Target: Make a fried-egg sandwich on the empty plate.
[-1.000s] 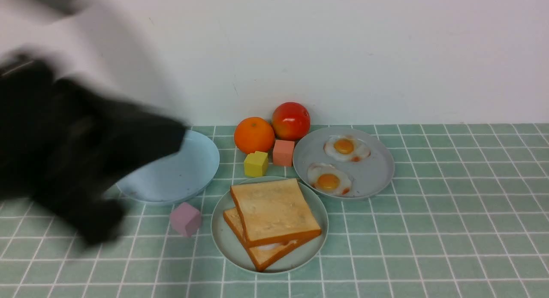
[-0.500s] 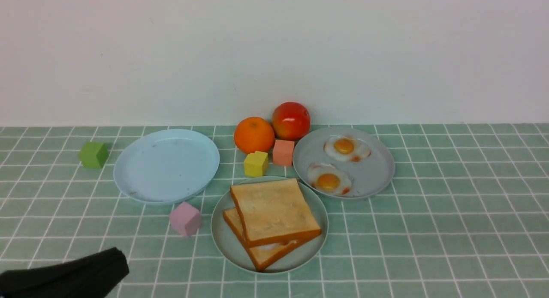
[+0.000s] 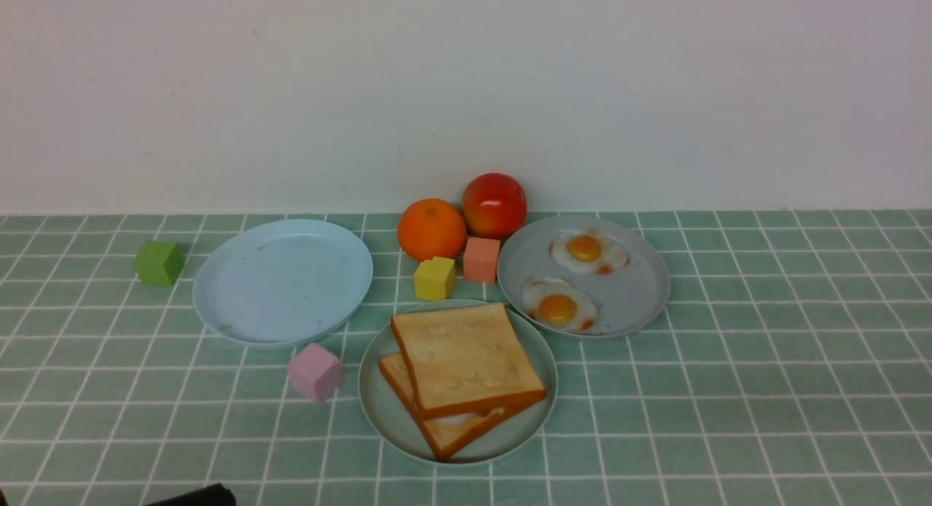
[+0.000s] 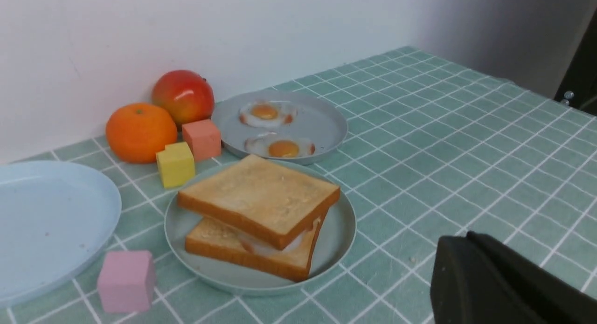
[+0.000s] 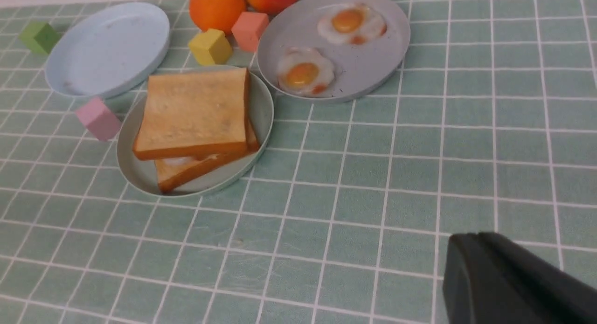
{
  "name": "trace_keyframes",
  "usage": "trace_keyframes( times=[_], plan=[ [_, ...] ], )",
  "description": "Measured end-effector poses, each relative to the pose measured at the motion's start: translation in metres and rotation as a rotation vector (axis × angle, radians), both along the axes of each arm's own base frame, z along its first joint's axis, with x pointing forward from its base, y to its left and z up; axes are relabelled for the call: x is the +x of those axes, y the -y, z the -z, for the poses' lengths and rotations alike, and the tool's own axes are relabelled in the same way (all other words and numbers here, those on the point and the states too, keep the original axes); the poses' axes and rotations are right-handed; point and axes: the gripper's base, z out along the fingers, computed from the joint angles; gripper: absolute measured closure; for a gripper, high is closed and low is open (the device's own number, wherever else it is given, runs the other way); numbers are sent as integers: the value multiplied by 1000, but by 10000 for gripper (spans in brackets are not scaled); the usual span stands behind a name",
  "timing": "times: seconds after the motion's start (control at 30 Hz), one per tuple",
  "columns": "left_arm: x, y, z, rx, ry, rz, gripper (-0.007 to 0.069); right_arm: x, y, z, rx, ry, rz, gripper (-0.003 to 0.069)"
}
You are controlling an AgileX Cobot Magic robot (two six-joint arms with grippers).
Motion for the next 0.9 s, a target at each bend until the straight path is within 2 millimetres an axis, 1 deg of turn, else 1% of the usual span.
trace_keyframes(
  times=[0.1,0.17,0.23,0.3,0.4,0.43,0.47,0.57,0.7,0.9],
  plan=[
    [0,0,1,9,-10,2,638,0,0,0,-6,3,2,655],
    [0,0,1,10,-12,2,638,0,4,2,-24,31,34,659],
    [0,0,2,10,-15,2,638,2,10,9,-41,76,97,671],
    [0,0,2,9,-17,2,637,4,14,24,-75,120,143,673],
    [0,0,2,11,-22,2,638,2,21,66,-129,198,214,673],
    [0,0,2,12,-23,3,638,0,23,77,-125,224,242,673],
    [0,0,2,12,-24,3,638,-2,24,95,-125,241,262,673],
    [0,0,2,12,-24,3,638,-8,26,130,-103,286,306,673],
    [0,0,3,14,-28,3,637,-14,27,144,-116,280,312,673],
    [-1,0,4,18,-33,4,636,-15,27,145,-170,270,288,673]
  ],
)
